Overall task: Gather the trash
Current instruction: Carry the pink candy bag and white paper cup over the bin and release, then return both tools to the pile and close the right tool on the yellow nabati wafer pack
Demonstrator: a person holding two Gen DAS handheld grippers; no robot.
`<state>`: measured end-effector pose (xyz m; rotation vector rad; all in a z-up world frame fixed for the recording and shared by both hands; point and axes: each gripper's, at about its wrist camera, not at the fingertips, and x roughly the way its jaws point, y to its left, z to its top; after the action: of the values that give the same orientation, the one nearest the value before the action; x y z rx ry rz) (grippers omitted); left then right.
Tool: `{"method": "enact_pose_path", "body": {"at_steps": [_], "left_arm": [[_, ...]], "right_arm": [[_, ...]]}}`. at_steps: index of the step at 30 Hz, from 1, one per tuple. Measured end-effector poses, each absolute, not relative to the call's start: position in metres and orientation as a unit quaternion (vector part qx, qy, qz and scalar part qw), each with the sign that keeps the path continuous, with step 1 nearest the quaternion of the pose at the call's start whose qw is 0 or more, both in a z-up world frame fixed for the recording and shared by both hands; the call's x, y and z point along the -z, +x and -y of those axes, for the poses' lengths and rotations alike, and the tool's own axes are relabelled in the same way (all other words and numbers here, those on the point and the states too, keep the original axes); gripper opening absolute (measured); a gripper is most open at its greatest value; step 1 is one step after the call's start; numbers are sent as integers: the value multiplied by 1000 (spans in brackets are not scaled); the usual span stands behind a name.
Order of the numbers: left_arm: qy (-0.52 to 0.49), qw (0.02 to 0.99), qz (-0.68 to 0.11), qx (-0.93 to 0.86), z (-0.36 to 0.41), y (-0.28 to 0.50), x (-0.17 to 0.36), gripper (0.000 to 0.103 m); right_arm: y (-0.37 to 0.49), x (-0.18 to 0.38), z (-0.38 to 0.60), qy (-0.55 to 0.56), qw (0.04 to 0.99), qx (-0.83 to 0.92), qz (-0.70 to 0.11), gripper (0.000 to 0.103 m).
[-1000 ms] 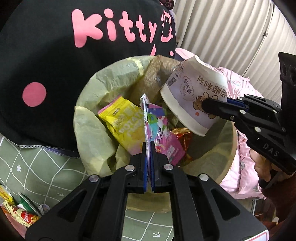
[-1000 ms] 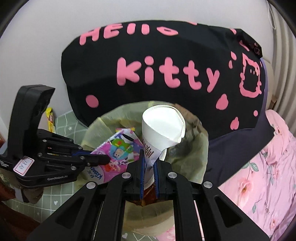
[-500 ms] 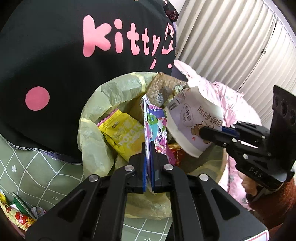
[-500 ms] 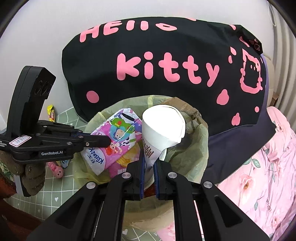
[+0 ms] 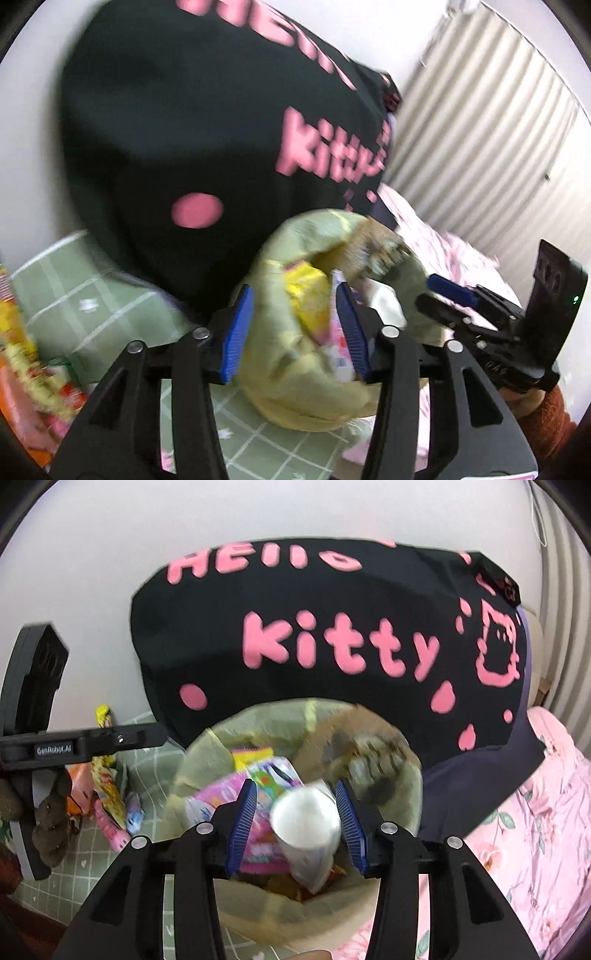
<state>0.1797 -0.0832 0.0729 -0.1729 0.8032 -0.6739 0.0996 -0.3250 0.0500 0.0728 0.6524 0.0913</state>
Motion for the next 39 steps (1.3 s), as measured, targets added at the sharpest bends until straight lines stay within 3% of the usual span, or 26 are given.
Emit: {"method": "enact_pose_path", "body": {"at_steps": [6,25,39], "left_arm": [[-82,899,-360,236,25,161,-69,48],[-164,926,-342,4,-154,94,-40,52],[-209,905,-354,-107,-255,39,4,53]], "right_arm": [[116,-69,296,54,957,-76,-276,50],[160,-51,150,-32,923,-227,-311,50],[168,-31,90,-111,911,-223,-329,50]]}}
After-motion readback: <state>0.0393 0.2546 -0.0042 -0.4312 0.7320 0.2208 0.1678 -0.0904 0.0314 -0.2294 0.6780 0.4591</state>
